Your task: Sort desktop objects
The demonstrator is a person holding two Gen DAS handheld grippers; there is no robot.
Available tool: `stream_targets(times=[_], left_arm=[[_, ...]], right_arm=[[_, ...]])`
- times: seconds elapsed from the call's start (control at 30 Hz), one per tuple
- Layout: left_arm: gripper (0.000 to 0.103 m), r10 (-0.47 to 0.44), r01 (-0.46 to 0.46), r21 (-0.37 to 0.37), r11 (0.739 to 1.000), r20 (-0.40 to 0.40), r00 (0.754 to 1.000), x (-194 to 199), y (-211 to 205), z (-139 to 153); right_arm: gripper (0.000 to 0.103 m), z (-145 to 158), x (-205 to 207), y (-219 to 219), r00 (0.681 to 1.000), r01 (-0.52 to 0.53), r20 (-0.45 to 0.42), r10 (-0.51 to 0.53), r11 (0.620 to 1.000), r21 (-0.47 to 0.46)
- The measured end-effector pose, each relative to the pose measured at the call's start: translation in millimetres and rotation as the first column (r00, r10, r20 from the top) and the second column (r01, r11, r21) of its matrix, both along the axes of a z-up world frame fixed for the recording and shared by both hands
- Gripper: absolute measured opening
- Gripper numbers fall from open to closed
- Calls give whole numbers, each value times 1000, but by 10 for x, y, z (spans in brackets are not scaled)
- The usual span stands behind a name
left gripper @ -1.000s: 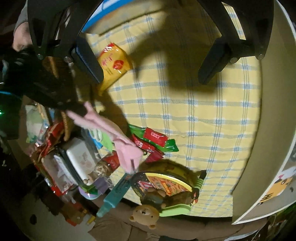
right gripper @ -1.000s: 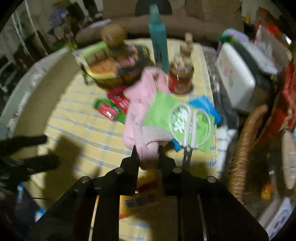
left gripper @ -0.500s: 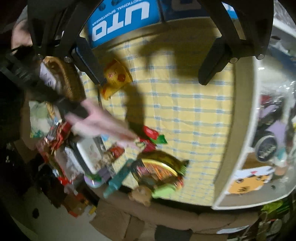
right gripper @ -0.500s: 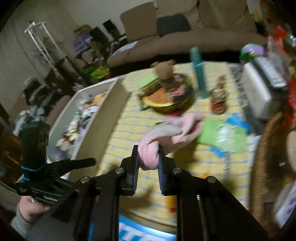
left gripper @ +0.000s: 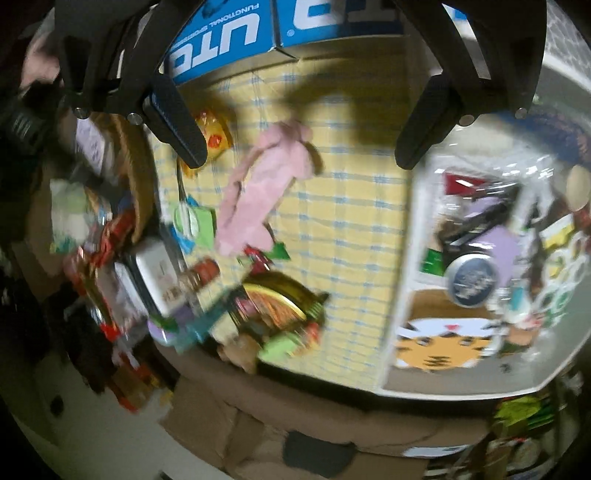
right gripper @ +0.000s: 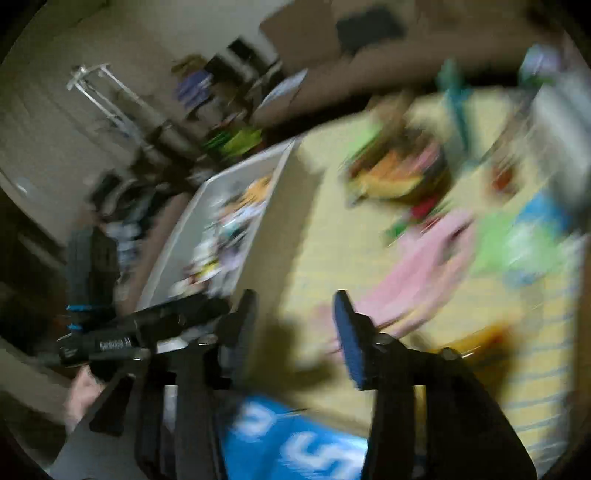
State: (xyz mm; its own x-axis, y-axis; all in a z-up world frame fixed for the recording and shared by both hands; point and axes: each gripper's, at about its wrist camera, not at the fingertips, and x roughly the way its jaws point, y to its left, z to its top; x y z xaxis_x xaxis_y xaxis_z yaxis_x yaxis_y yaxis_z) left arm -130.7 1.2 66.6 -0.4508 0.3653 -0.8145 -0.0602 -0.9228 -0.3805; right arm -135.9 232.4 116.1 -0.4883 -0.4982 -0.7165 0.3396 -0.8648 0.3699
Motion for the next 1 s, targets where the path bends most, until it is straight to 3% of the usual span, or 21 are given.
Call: stream_targets(times=[0.07,0.13,0.3,0.4,0.47,0.57,0.6,0.63,0.67,0.7,0.77,0.87,1.0], left_arm=[[103,-49,50,-31,998,19,999,-46,183,-120],[103,-95,97,-67,993,32,995,-87,371,-241],[103,-203,209,-143,967,56,978,-195,791,-481],[103,-231,253,-262,931,112,967,-246,940,-698],[103,-245,289,-349,892,165,955,-252,1003,-878],[100,-277,348,-376,859,231,933,-209,1026,-1080],[80,-280,356,-374,856,243,929,-190,1018,-1117],[76,-282,367,-376,851,262,923,-174,1006,-1148],[63,-285,360,-374,855,241,928,-158,985,-1105],[37,-279,349,-365,863,232,932,-154,955,-1067],[15,-262,318,-326,890,204,943,-152,860,-960],[12,-262,304,-256,918,185,947,-123,744,-841],[8,-274,302,-223,927,145,951,-15,659,-643]], right_arm=[[58,23,3,187,997,68,-49,-61,987,144],[58,-78,-21,368,996,91,-31,-86,976,199],[58,-458,-89,616,996,54,53,-68,972,228],[58,-692,-128,738,990,43,119,-73,969,243],[58,-822,-133,784,986,39,145,-78,966,256],[58,-904,-140,825,984,35,160,-81,962,271],[58,-911,-144,838,984,37,158,-82,962,269],[58,-903,-149,848,984,40,156,-84,964,264],[58,-881,-151,850,985,44,150,-85,966,256],[58,-852,-153,846,986,49,144,-87,967,250],[58,-802,-150,840,987,56,134,-89,971,235],[58,-742,-143,832,987,68,124,-98,972,224],[58,-706,-145,842,986,84,122,-111,975,203]])
